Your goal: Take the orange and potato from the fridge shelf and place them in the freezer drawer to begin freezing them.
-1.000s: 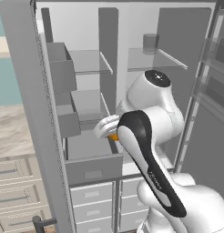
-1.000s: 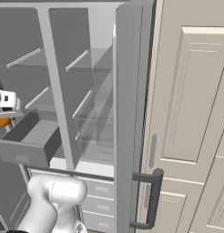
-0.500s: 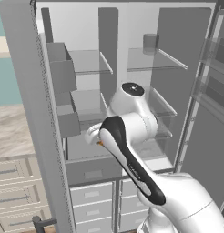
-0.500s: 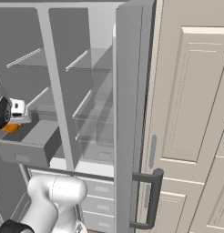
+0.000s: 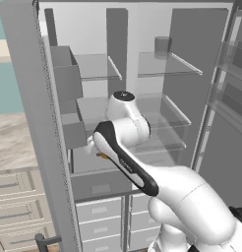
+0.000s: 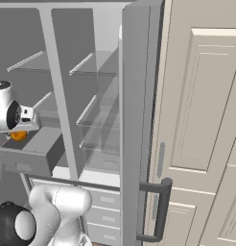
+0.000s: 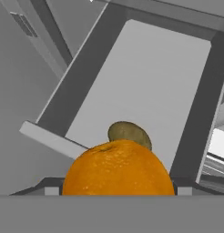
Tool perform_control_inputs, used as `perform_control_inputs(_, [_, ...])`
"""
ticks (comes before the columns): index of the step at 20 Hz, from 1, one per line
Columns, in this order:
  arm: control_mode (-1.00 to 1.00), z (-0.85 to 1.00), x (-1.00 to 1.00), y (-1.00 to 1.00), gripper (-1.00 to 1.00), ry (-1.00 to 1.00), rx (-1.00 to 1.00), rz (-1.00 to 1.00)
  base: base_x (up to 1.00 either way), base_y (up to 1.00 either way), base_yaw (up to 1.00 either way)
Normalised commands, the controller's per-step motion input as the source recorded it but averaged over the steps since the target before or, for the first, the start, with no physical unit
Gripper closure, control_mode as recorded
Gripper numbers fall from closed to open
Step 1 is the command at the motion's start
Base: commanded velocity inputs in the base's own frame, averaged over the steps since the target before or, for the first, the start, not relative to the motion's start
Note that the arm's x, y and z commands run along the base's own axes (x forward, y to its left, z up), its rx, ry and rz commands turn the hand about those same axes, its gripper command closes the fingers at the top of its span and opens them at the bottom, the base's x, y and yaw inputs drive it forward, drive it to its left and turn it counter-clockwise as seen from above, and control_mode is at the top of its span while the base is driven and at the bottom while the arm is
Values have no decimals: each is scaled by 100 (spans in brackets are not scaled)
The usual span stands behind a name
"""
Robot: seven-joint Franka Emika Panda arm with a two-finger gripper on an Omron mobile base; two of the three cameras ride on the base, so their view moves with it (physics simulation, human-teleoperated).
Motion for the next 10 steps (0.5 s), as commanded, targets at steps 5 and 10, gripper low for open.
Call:
perform_control_inputs(5, [-100,-51,42,9,100,0,-5,0,0,0,0])
perform_control_inputs(10, [-100,-37,41,3,100,0,0,0,0,0,0])
